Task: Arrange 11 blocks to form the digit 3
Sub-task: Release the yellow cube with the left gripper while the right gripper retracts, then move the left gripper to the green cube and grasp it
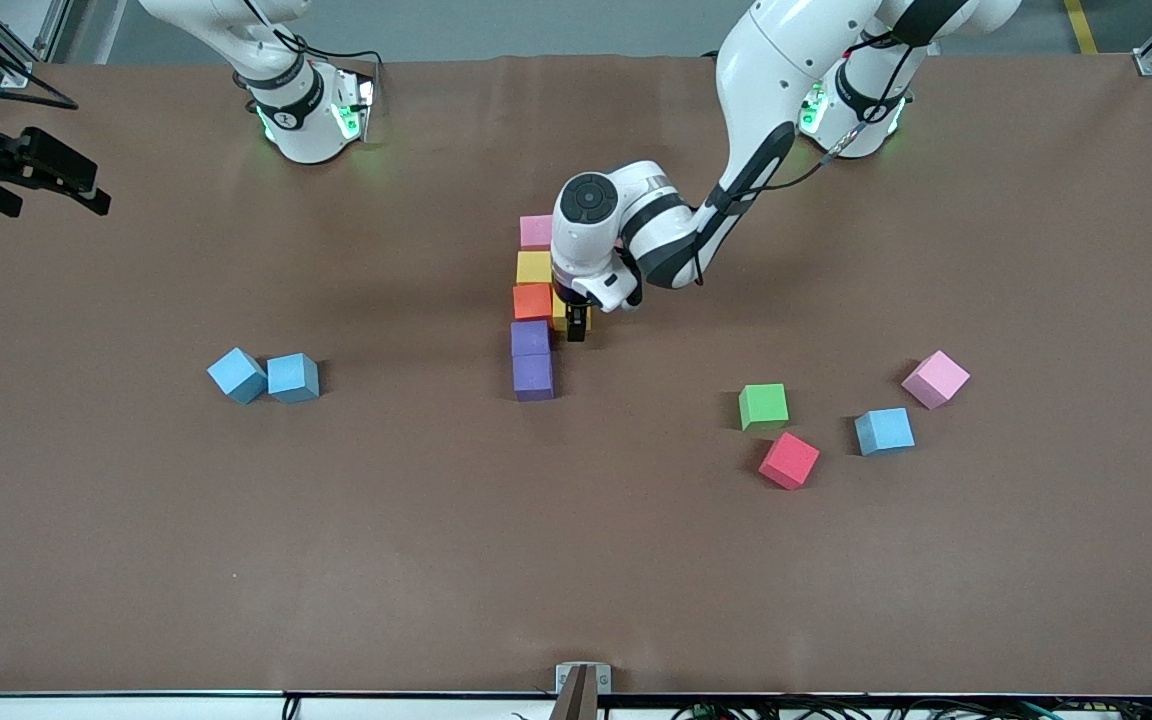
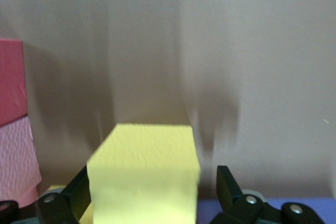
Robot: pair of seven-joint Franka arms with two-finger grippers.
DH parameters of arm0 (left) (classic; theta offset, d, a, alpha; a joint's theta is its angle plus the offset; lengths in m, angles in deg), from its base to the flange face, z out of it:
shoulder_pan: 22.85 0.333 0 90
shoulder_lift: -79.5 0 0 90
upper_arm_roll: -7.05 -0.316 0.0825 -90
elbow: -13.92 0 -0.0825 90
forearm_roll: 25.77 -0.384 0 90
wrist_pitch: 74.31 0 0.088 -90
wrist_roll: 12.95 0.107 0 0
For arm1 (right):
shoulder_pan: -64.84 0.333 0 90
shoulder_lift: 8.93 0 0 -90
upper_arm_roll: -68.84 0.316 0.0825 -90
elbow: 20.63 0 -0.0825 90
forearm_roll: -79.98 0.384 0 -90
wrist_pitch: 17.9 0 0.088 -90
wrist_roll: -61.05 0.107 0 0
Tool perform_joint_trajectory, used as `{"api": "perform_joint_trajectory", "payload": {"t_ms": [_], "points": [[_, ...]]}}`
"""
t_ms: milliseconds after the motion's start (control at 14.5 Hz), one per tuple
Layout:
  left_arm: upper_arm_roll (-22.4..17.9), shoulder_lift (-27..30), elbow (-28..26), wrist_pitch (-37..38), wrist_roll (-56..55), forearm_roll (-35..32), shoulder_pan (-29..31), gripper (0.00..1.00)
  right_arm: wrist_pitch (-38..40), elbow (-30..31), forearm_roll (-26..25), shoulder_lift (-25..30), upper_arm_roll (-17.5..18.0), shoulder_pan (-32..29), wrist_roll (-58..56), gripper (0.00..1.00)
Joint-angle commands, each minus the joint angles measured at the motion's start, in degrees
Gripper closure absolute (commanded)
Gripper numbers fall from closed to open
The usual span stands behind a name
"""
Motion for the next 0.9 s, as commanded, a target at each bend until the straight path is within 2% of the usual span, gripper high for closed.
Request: {"api": "perform_joint_trajectory", "payload": {"t_ms": [0, 277, 484, 622, 761, 830], "points": [[0.4, 4.1, -0.4, 4.1, -1.6, -1.5, -0.7, 0.00, 0.4, -1.8, -1.2, -1.0, -0.1, 0.3, 1.2, 0.00], [1.4, 9.0, -0.7, 12.6, -1.0, -1.6, -0.6, 0.00, 0.5, -1.9, -1.2, -2.5, -0.2, -0.1, 0.5, 0.00], [1.0, 12.1, -0.5, 16.5, 3.4, -5.9, 3.8, 0.01, 0.5, -2.1, -1.1, -2.5, -0.2, -0.1, 0.6, 0.00], [1.2, 12.4, -0.1, 17.1, 15.9, -7.4, 8.6, 0.04, 0.5, -3.1, -1.0, -2.6, -0.3, -0.4, 0.6, 0.00], [1.5, 11.7, 2.0, 17.1, 29.5, -6.5, 14.5, 0.04, 0.5, -3.4, -1.0, -2.7, -0.3, -0.6, 0.5, 0.00], [1.4, 11.3, 3.0, 17.1, 34.1, -6.5, 15.6, 0.03, 0.5, -3.4, -1.0, -2.7, -0.3, -0.5, 0.5, 0.00]]}}
